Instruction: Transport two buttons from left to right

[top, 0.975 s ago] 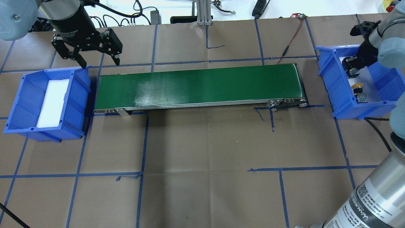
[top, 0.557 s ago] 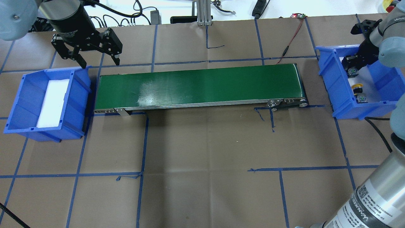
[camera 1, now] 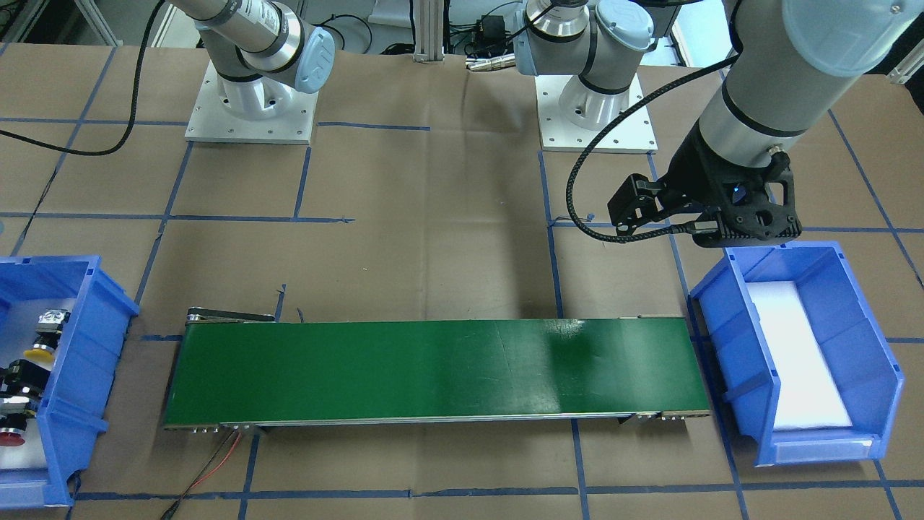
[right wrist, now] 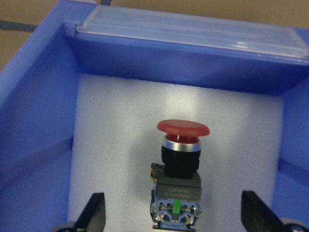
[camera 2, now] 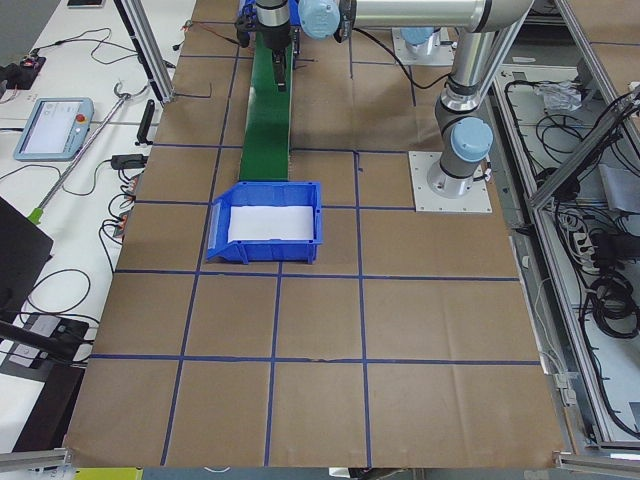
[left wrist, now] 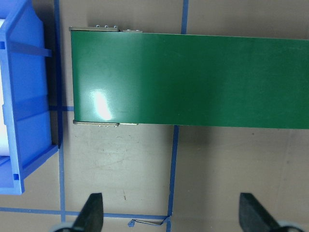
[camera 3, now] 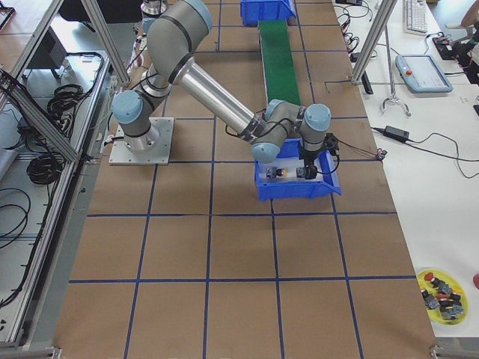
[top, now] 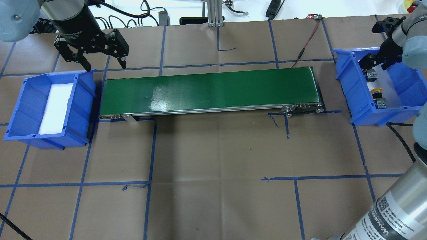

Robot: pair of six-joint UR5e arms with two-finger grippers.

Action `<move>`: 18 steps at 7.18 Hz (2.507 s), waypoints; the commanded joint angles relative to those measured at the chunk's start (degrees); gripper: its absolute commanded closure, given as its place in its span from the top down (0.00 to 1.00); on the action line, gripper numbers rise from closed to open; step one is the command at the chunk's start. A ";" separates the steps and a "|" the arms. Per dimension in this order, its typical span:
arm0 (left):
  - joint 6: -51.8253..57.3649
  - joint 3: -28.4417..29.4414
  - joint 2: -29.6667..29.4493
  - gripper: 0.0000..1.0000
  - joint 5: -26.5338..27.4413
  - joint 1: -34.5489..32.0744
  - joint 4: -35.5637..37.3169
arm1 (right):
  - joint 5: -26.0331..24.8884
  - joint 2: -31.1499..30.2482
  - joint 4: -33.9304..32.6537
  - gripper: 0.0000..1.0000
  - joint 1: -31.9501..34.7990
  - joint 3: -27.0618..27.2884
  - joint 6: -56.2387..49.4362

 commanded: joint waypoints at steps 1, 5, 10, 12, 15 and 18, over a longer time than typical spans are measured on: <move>0.00 0.04 -0.01 1.00 0.00 0.00 0.00 | -0.62 -7.21 4.76 0.99 0.05 0.24 0.24; 0.09 -0.05 -0.01 1.00 0.00 0.00 -0.09 | -0.88 -20.50 15.79 0.99 10.80 -0.64 21.37; 0.00 0.04 -0.01 1.00 0.00 0.00 0.00 | -5.81 -23.06 22.45 0.99 31.93 -2.74 38.21; 0.09 0.12 -0.01 1.00 0.00 0.00 0.00 | -5.81 -24.73 26.15 0.99 34.06 -1.96 41.78; 0.09 0.21 -0.01 1.00 0.00 0.00 0.00 | -5.55 -30.34 27.06 0.99 33.89 2.93 42.61; 0.09 0.30 -0.10 1.00 0.00 0.00 0.00 | -5.72 -35.11 22.32 0.99 32.58 8.23 42.61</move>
